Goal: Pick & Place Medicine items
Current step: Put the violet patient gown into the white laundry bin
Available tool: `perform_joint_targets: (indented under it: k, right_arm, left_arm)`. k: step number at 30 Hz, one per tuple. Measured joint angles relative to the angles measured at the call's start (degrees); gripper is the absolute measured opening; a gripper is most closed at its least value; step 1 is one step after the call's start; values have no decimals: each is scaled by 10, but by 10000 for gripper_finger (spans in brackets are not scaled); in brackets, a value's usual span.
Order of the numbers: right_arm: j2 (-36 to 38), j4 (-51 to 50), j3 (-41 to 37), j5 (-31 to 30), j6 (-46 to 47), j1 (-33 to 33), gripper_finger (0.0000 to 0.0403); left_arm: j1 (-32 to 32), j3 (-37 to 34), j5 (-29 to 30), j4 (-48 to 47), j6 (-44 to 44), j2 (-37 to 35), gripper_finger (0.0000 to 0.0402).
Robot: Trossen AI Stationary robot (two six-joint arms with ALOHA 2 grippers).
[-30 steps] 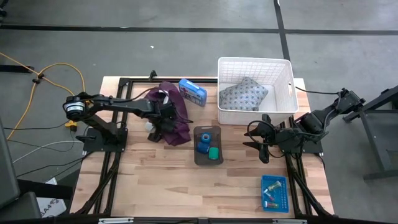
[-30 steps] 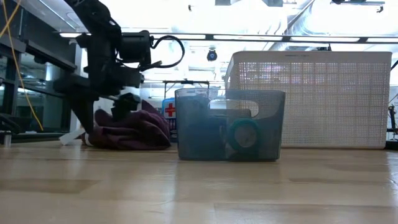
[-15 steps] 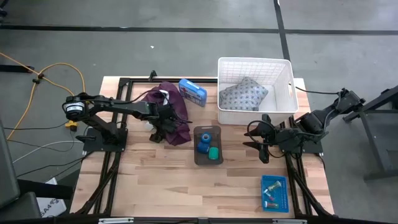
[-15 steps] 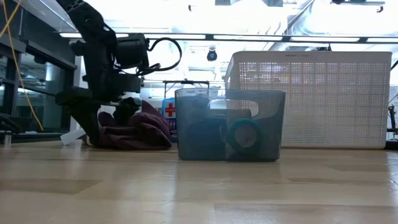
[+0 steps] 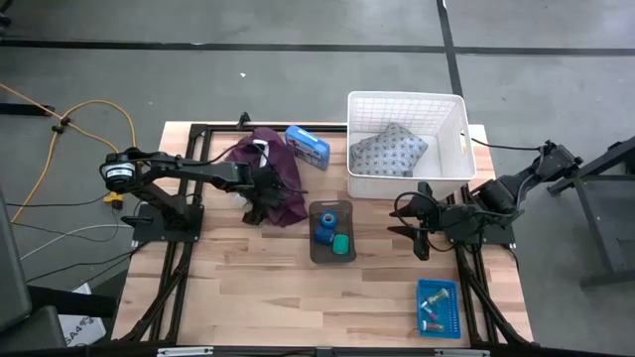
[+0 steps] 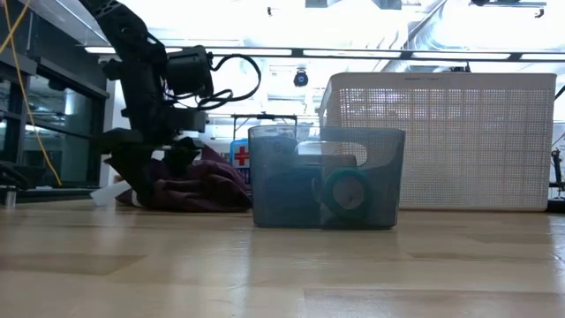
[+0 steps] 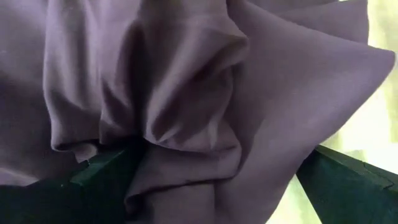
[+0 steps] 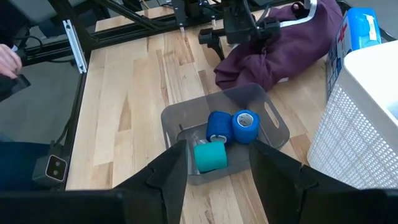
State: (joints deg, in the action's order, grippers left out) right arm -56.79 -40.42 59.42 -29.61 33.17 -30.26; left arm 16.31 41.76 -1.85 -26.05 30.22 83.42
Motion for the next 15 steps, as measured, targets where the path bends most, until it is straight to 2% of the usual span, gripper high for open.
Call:
perform_joint_targets:
  k: [15]
  right_arm:
    - [0, 0, 0, 0, 0, 0, 160]
  left_arm:
    - [0, 0, 15, -4, 0, 0, 383]
